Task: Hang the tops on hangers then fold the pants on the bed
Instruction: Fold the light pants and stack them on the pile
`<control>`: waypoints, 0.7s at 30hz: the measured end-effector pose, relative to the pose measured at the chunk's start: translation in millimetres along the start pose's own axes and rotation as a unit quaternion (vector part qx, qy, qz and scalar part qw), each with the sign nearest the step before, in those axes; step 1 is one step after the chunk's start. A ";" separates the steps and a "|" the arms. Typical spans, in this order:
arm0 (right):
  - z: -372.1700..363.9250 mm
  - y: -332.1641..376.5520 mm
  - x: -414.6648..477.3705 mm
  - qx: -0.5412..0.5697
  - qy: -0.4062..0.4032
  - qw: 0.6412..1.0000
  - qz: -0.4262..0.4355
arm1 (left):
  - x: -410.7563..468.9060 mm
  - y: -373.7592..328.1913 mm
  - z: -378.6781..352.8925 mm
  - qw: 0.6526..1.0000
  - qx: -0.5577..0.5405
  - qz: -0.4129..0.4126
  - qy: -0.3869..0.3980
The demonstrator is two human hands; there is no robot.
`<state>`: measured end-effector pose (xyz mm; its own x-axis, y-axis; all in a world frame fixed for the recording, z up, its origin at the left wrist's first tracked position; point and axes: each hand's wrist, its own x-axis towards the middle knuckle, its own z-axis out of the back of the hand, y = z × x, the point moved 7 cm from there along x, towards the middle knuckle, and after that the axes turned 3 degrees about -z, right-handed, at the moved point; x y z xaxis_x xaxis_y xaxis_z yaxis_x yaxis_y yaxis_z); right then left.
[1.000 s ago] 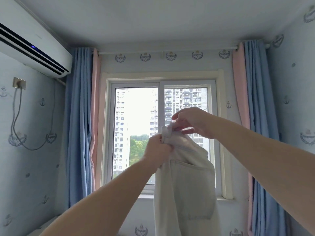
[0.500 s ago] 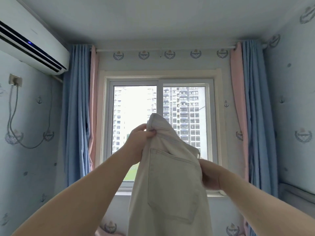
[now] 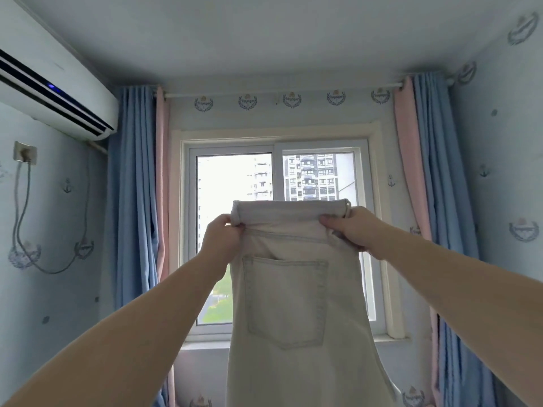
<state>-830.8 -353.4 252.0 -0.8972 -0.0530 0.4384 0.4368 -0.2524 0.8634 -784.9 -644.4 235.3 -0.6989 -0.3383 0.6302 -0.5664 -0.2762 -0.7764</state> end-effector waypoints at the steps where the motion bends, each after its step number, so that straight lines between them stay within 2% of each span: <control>1: 0.9 9.2 -2.7 -0.009 -0.012 1.000 0.010 | 1.6 -5.5 2.0 1.000 0.002 -0.012 -0.007; 6: 13.3 54.9 -40.6 -0.033 -0.050 0.997 0.044 | -15.5 -37.4 12.3 0.998 -0.029 -0.044 -0.031; 11: 37.3 98.4 -112.2 -0.069 -0.083 0.992 0.067 | -56.8 -87.8 29.0 0.997 -0.036 -0.070 -0.010; 21: 80.5 161.5 -287.4 -0.044 -0.153 0.981 0.112 | -195.4 -195.9 83.4 0.993 -0.017 -0.113 0.027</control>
<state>-497.2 -301.1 285.6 -0.7121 0.1727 0.6805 0.6010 -0.3511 0.7180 -500.9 -599.3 264.4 -0.5744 -0.2217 0.7880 -0.7253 -0.3085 -0.6154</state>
